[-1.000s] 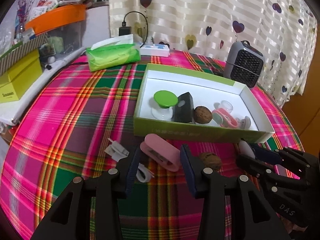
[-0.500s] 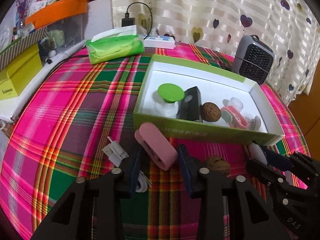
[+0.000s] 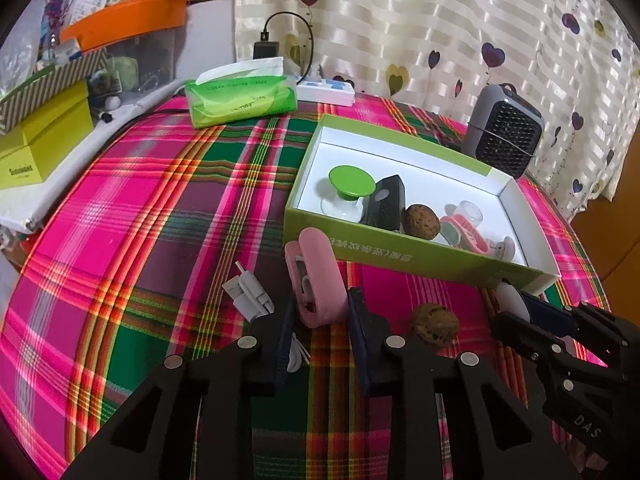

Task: Organize objects
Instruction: 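Grasp the pink clip with the left tool while the right grasps the black dotted object, then lift and carry the pink clip and black dotted object over the box with both tools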

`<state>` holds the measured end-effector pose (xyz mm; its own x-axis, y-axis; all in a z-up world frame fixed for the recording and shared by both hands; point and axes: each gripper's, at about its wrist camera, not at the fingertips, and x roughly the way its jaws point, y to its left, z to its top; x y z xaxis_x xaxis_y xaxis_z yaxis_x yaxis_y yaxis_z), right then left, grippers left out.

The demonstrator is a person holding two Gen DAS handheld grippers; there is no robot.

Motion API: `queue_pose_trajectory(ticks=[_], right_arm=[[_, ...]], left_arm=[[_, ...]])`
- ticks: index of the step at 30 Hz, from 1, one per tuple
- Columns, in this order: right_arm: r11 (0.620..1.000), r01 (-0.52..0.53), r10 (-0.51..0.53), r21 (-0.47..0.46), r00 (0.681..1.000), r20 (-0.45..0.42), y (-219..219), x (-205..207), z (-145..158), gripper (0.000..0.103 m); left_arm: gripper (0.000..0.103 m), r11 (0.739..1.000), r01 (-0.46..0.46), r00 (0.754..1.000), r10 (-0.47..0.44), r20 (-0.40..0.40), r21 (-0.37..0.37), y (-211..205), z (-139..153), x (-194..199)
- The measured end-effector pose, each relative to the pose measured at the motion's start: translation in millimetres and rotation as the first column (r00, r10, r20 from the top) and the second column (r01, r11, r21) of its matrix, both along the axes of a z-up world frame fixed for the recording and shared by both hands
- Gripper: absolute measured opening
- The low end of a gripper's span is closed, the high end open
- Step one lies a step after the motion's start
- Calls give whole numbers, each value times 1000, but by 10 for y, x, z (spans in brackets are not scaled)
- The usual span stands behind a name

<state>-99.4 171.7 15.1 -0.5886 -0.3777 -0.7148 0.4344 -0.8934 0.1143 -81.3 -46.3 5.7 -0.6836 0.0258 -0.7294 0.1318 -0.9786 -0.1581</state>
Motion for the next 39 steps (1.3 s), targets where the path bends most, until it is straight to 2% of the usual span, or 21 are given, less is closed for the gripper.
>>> queue_pose_trajectory(ticks=[13,39], right_arm=[[999,-4,3,-37,1000,-30,54,44,67,32],[998,2,-6,-56,997,-75,76,53,193,32]], left_arm=[[24,998,55,996,-54,-66,23,100,134,214],[24,985,165,980,-169,-102,-47,481,329,202]])
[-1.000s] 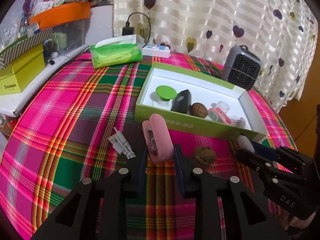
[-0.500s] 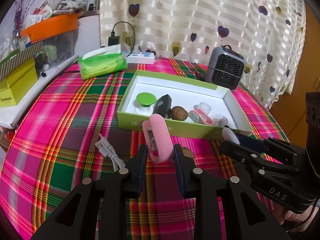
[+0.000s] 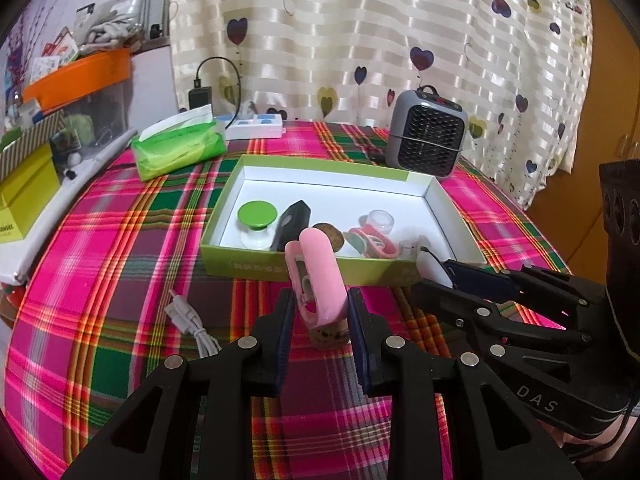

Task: Organize objects
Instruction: 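Lift and carry the pink clip and black dotted object over the box with both tools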

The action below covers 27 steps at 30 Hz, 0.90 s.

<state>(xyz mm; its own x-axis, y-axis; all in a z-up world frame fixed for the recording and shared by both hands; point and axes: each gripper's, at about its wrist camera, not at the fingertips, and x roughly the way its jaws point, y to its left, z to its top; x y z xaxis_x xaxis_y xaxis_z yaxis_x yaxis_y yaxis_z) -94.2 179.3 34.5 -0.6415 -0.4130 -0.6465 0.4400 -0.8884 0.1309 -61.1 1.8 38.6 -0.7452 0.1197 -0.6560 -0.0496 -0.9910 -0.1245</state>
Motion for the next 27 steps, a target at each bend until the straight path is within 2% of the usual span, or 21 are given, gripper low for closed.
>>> queue_pose_trajectory(ticks=[14,27], right_arm=[[1000,5,-5,10,1000,-18,-13,-12,94,32],[999,17,-15,40,998,-61,-12,-151,276,32]], left_arm=[[24,997,67,998,-66,-11,36,61,69,-86],[24,996,83,996,-83,-38,11,82,220,-283]])
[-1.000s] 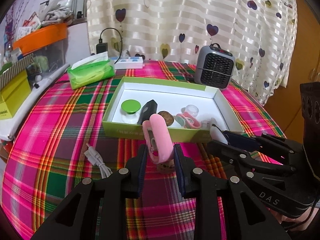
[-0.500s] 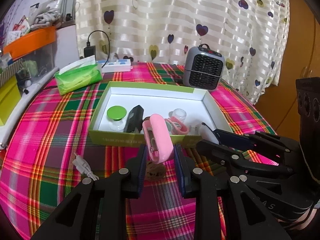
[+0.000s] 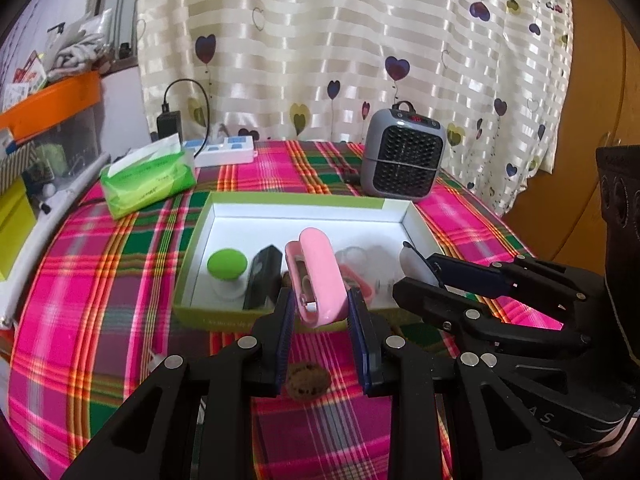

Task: Organize objects
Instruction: 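Lift and carry the pink clip and black dotted object over the box with both tools, then lower the pink clip into the box and open the left tool while the right holds the black object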

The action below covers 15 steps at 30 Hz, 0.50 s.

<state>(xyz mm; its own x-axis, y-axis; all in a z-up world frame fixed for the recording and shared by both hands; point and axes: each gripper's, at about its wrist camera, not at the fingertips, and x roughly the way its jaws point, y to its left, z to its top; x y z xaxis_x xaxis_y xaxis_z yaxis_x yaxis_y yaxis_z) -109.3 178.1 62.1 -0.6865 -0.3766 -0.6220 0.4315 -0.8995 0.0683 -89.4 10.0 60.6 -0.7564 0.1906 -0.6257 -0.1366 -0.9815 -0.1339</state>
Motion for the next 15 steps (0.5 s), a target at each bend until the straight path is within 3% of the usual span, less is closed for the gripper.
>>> queue_pose_trajectory(ticks=[15], right_arm=[[999,41,-41,17,999,4,109,-363,-38,32]], left_arm=[[24,1000,19,1000,-19,-2,-16,84,-58,-440]])
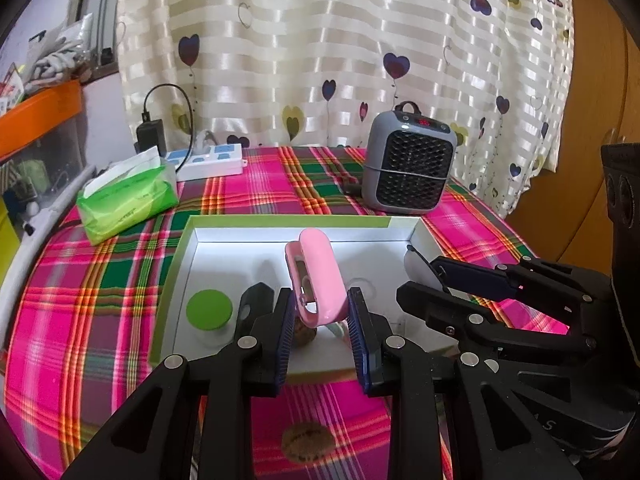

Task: Organize objects
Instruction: 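Lower the pink clip into the box and open the left tool while the right holds the black object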

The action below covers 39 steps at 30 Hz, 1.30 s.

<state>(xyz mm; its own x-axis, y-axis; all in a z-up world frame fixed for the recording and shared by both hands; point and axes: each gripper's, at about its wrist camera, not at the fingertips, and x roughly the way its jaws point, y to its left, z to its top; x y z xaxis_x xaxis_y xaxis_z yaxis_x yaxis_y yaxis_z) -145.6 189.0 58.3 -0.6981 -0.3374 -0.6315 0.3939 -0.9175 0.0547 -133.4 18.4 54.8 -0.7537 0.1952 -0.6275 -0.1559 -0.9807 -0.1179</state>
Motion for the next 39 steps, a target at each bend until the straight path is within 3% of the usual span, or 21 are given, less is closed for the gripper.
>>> queue_pose_trajectory(ticks=[10,31,39], right_arm=[[999,49,-49,8,997,51,83,-248,-187,32],[998,59,-60,10,989,134,113,-341,-396,32],[998,64,-64,3,994,94,140,-265,-341,35]], left_arm=[[24,1000,24,999,-23,37,-19,68,-172,-222],[24,998,54,995,-52,84,-22,120,-299,-264],[24,999,52,995,-52,83,-6,108,-283,-232]])
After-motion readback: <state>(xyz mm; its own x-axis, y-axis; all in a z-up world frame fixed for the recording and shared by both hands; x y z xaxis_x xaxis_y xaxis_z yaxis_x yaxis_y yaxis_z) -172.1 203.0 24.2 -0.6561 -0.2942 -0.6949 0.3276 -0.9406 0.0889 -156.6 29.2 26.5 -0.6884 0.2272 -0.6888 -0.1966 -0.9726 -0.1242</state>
